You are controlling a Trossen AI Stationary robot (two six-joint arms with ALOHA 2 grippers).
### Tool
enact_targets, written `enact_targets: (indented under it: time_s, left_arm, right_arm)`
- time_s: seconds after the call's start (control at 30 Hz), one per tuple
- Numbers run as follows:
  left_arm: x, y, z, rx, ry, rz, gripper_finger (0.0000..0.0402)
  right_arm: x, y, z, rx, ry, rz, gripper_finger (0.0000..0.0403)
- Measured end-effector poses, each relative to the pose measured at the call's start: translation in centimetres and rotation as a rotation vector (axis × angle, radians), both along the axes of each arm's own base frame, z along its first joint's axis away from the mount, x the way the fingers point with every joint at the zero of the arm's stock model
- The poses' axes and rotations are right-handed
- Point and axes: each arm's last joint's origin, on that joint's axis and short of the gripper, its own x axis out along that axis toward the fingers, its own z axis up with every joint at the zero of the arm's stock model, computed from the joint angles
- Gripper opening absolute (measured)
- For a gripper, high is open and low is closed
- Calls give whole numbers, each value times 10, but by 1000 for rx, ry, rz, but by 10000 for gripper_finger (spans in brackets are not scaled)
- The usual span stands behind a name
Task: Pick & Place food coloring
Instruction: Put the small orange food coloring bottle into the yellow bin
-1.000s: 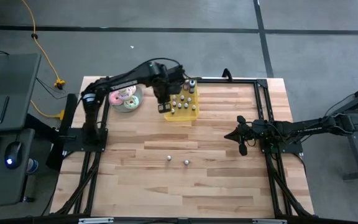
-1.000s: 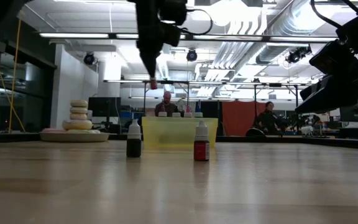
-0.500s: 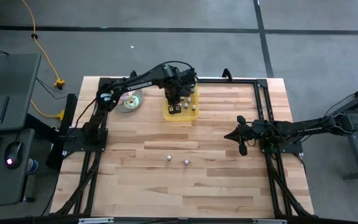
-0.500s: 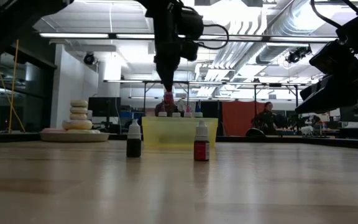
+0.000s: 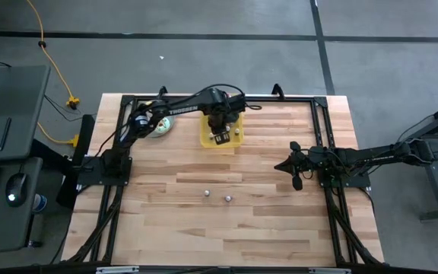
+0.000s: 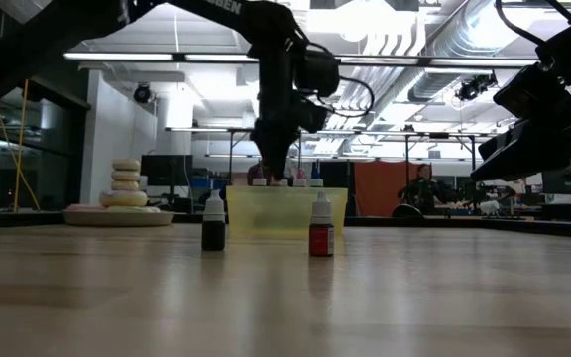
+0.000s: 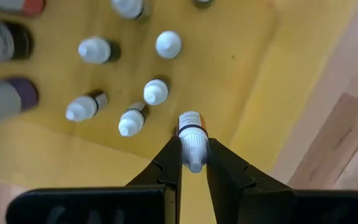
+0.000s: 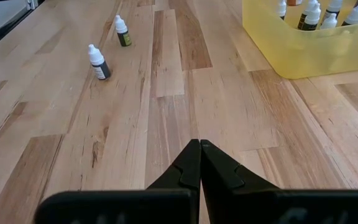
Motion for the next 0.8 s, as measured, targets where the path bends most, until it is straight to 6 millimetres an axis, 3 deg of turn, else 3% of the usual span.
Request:
enact_targets:
  time_s: [0.3, 0.8]
  left_arm:
    - [4, 1, -14, -30, 12, 168, 43]
    - [13, 2, -40, -26, 50, 171, 43]
  right_arm:
    - [0, 0, 0, 0, 0, 0, 0]
    - [0, 0, 0, 0, 0, 0, 0]
